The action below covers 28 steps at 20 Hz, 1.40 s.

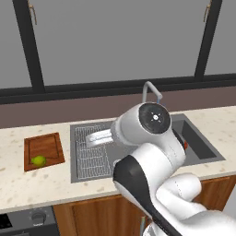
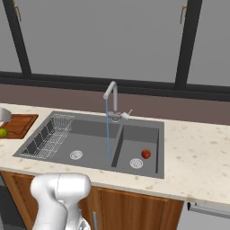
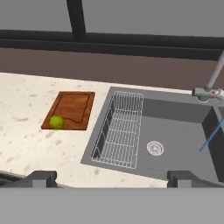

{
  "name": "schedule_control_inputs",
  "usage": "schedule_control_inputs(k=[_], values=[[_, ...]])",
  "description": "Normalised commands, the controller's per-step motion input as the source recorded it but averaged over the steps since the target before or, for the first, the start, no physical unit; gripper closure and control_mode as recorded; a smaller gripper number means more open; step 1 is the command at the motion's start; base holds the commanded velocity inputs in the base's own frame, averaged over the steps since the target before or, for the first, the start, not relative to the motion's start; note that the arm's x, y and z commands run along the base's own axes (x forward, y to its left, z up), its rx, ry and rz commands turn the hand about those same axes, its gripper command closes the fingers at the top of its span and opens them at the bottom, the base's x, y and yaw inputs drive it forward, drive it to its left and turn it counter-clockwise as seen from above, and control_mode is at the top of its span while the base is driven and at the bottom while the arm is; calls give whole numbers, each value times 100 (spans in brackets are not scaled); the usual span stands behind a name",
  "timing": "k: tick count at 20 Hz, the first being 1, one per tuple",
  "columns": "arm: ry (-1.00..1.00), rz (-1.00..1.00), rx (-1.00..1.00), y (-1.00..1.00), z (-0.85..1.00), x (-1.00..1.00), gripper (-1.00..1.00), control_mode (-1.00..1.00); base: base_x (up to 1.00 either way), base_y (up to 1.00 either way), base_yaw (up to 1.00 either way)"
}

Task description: Pick the apple, pear from the sink and place them on the cutting board to airdry. Then turn off the sink faucet.

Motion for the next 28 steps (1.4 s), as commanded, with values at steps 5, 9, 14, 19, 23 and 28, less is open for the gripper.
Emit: schedule_control_inputs(k=[5, 9, 14, 19, 23, 28], values=[[5, -3, 1, -84, 26, -42, -100, -100, 0, 0, 0], [9, -4, 0, -78, 28, -30, -100, -100, 0, 0, 0], [14, -10, 0, -63, 33, -11, -100, -100, 0, 0, 0], [18, -14, 0, -68, 42, -5, -100, -100, 0, 0, 0], [12, -16, 0, -50, 11, -1, -100, -100, 0, 0, 0], [1, -13, -3, -40, -6, 0, -100, -100, 0, 0, 0]])
